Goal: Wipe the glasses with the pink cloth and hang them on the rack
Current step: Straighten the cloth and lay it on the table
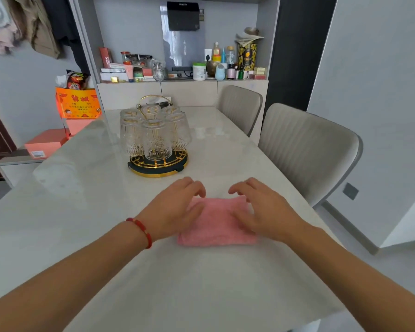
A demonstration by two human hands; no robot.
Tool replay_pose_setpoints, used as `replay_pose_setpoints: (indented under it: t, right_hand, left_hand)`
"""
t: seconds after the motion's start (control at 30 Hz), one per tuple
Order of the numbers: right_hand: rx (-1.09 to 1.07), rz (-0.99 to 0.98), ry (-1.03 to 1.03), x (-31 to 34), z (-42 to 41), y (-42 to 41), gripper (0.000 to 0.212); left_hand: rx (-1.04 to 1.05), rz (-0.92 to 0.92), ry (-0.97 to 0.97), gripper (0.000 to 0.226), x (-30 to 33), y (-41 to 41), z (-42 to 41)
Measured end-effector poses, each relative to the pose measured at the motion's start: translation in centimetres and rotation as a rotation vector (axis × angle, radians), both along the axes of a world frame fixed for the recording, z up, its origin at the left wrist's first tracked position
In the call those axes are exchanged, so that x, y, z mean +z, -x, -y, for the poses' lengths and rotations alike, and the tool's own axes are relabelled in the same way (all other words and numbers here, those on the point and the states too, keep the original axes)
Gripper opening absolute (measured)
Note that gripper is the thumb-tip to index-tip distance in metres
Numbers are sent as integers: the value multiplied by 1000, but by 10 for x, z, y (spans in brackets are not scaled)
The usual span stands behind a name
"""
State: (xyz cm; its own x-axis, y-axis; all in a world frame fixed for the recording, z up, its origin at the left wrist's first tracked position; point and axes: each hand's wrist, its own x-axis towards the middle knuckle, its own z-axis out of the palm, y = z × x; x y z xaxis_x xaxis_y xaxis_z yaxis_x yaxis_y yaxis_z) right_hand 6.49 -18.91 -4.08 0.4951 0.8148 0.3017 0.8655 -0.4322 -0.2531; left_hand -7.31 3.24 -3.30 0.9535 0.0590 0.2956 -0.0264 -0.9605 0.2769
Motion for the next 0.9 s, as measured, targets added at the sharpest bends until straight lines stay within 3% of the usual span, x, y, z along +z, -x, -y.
replay_pose_setpoints:
  t: [0.07,0.13,0.27,0.4,0.47,0.53,0.67,0.8,0.9]
  right_hand:
    - [273,-36,87,-5,16,17,49]
    - [359,15,141,-16,28,24,51]
    - [190,-66,-217,-25,34,19,20]
    - [-107,-284,-449,-15,0,0,6]
    - [-277,-274,-396,-18,-18,-14,8]
    - [-412,-288,-274,-19,-24,-20,25]
    - [-319,-436,-75,-13,-18,-20,59]
    - [-263,-513,45,-3,-23,-29,38]
    - [-204,-641,7,6,-27,-52,30]
  left_hand:
    - [-213,-105,-46,50,-14,28,5]
    - [-246,-150,-137,60,-32,44,2]
    - [-150,44,-95,33,-38,41,2]
    - [134,-27,398,13,-14,-6,-2]
    - [312,-99,491,13,-8,-36,-6]
    - [372,-146,375,17,-11,-51,-12]
    - [123,-345,216,53,-12,-41,-22]
    - [114,-503,270,38,0,-50,-23]
    - [95,-567,263,28,11,-78,-27]
